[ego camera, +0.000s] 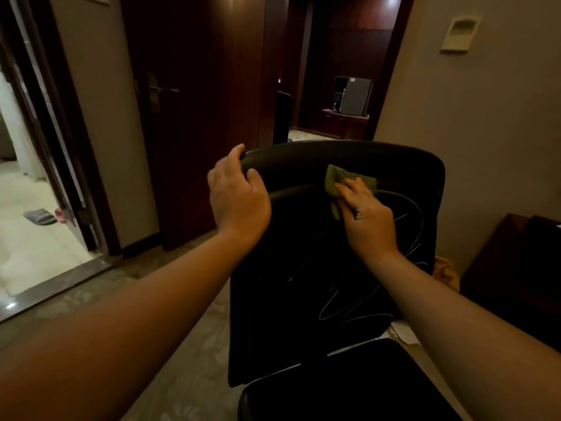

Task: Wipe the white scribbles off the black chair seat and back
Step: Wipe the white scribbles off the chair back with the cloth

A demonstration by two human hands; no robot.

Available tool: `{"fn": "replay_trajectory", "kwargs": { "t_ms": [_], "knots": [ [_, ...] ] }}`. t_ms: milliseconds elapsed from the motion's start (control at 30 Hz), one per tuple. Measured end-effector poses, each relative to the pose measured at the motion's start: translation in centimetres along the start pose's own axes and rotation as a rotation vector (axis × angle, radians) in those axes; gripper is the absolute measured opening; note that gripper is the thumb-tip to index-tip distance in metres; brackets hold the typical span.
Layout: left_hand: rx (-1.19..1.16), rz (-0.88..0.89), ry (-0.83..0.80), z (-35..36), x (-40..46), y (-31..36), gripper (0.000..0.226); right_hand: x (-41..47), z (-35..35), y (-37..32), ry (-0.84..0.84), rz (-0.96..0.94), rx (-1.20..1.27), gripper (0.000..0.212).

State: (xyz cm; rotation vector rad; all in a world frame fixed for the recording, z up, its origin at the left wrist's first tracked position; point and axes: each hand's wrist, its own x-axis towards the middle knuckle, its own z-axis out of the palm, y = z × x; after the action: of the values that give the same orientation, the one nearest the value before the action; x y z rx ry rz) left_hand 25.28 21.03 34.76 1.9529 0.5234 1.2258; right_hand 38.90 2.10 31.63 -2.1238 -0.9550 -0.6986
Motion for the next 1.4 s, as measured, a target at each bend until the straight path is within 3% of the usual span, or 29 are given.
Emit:
{"fn": "replay_trajectory", "kwargs": {
  "t_ms": [133, 333, 533, 767, 833, 1000, 1100, 1200, 1400],
  "knots": [
    [0.565, 0.334, -0.176, 1.6, 1.0, 2.2, 0.056, -0.3, 1.2, -1.4, 0.038, 0.023, 0.018, 0.037],
    [0.777, 0.501, -0.261, 4.5, 1.6, 3.2, 0.058, -2.9, 3.9, -2.4, 0.003, -0.319, -0.025, 0.04],
    [0.821, 0.579, -0.201, 5.4, 1.7, 1.4, 0.064, -0.8, 2.3, 2.9, 0.03, -0.392, -0.088, 0.038],
    [0.778, 0.561, -0.222, 7.3, 2.7, 1.7, 0.069, 1.8, -0.9, 8.2, 0.197, 0.176, -0.016, 0.041],
    [0.769, 0.543, -0.234, 8.2, 2.8, 2.1, 0.069, 1.9, -0.6, 7.5, 0.229, 0.169, -0.065, 0.04],
    [0.721, 0.51, -0.197, 10.3, 2.5, 2.5, 0.06, 1.4, 1.6, 5.4, 0.133, -0.212, -0.17, 0.036],
    [0.729, 0.528, -0.155, 11.1, 2.3, 2.0, 0.057, 1.6, 1.0, 6.2, 0.114, -0.302, -0.187, 0.038],
    [0.706, 0.537, -0.158, 11.8, 2.5, 2.0, 0.057, 2.3, -0.6, 9.2, 0.118, -0.234, -0.219, 0.039],
    [0.656, 0.506, -0.151, 13.2, 2.5, 3.2, 0.057, 0.3, -4.9, 16.1, 0.224, 0.114, -0.191, 0.039]
  ]
}}
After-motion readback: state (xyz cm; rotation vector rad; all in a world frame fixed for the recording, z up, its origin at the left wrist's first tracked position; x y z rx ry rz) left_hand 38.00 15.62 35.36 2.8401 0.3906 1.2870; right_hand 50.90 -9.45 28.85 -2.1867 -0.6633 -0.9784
